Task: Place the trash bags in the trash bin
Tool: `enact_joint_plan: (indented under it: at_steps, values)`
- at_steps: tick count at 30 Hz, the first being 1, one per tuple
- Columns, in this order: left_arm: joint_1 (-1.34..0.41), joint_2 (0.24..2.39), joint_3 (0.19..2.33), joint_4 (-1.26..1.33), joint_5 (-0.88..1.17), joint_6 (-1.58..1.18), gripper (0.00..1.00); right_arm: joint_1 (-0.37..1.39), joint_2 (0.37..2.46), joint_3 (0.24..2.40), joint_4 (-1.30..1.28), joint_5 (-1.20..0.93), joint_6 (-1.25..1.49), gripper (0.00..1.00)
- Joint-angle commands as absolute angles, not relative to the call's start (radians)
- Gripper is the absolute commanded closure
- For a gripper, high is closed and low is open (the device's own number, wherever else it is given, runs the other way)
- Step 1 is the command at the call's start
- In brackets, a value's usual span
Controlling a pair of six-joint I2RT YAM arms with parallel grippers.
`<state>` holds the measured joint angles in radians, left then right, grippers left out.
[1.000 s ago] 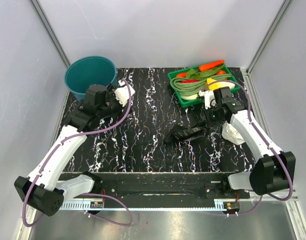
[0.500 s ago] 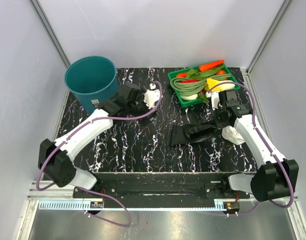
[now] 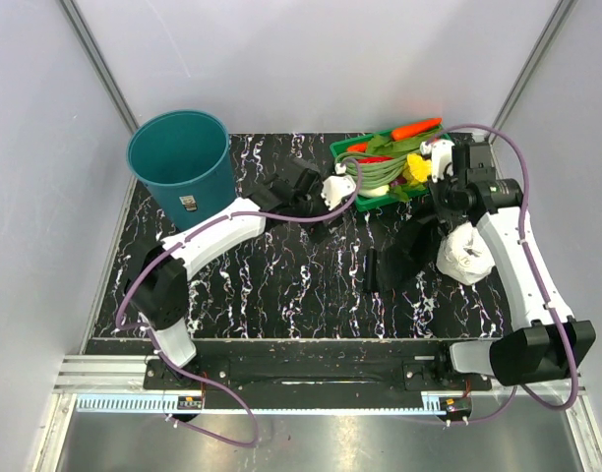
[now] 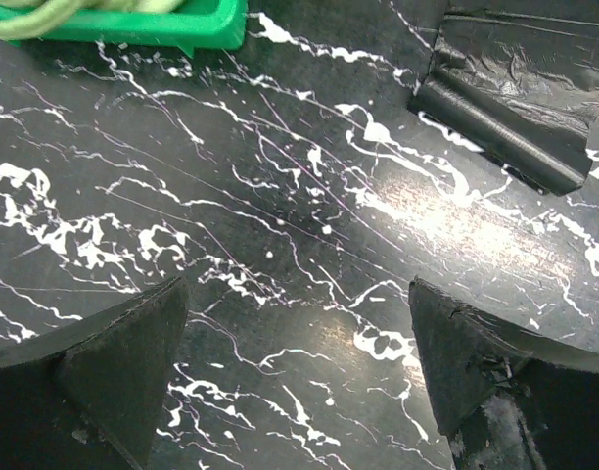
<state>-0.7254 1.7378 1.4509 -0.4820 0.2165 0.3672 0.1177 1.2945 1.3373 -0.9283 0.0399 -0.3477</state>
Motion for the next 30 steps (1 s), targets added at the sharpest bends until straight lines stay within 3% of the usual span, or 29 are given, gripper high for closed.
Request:
enact_joint_plan:
  at_steps: [1, 6, 18, 30]
  values:
    - [-0.724, 1.727, 1.511, -0.422, 0.216, 0.388, 0.01, 0.118, 1.35, 1.468, -0.969, -0.101, -0.324, 1.0]
    - [-0.716, 1.681, 1.457, -0.414, 0.17, 0.405, 0.01, 0.146, 1.429, 1.606, -1.014, -0.225, -0.273, 1.0]
    - [-0.474, 1.454, 1.405, -0.538, 0.218, 0.406, 0.01, 0.494, 1.67, 2.012, -1.071, -0.278, -0.187, 1.0]
    - [-0.331, 1.252, 1.347, -0.679, 0.215, 0.463, 0.01, 0.621, 1.844, 1.901, -0.772, -0.324, -0.083, 1.0]
